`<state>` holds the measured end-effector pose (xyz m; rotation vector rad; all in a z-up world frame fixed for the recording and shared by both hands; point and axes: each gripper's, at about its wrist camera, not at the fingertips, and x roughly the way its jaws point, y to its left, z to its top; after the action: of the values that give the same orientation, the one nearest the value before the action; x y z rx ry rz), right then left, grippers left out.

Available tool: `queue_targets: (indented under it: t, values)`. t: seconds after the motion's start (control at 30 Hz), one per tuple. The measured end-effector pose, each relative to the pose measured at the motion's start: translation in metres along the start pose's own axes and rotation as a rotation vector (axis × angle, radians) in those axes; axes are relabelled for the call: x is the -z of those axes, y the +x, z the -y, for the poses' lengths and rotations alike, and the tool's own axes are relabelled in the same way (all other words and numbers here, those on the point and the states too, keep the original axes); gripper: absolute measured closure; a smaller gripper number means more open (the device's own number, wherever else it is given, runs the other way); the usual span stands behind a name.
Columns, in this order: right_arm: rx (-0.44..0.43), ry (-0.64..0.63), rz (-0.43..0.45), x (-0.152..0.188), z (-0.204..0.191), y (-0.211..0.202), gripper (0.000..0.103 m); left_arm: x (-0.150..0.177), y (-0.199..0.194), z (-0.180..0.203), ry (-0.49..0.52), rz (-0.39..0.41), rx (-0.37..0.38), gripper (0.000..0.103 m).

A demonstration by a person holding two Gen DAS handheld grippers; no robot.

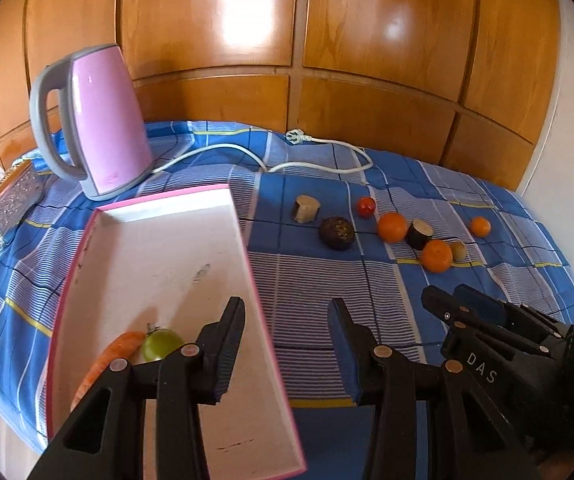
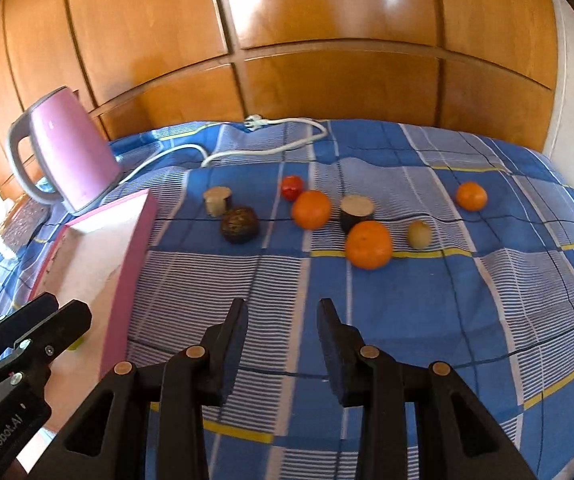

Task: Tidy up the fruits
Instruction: 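Move the right gripper to the large orange and close on it while the left moves toward the dark fruit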

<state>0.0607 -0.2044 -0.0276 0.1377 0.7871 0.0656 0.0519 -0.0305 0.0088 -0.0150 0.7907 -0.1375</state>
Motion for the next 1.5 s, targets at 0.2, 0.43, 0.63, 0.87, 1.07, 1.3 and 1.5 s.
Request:
queue_targets:
  t: [0.2,0.43,0.63,0.87,1.07,1.3,1.5]
  values:
    - [0.014,0.024,-0.017,0.002,0.014,0.008,0.067,-0.008,0.013,0.006,-0.004,-0.018,0.01,0.059]
    - [0.053,0.069,-0.033,0.003,0.039,0.017,0.067,-0.016,0.03,0.016,0.005,-0.042,0.024,0.059]
    - [0.077,0.095,-0.031,-0.003,0.059,0.024,0.067,-0.023,0.045,0.026,0.018,-0.066,0.037,0.059]
    - [0.073,0.068,-0.032,-0.019,0.063,0.043,0.06,-0.034,0.068,0.032,0.009,-0.111,0.056,0.059]
    - [0.071,0.049,-0.033,-0.031,0.06,0.059,0.059,-0.042,0.087,0.037,-0.001,-0.144,0.066,0.052]
    - [0.094,0.016,-0.042,-0.034,0.058,0.074,0.059,-0.052,0.115,0.043,-0.013,-0.182,0.074,0.049]
    - [0.092,-0.02,-0.025,-0.036,0.055,0.076,0.064,-0.06,0.139,0.048,-0.019,-0.205,0.064,0.049]
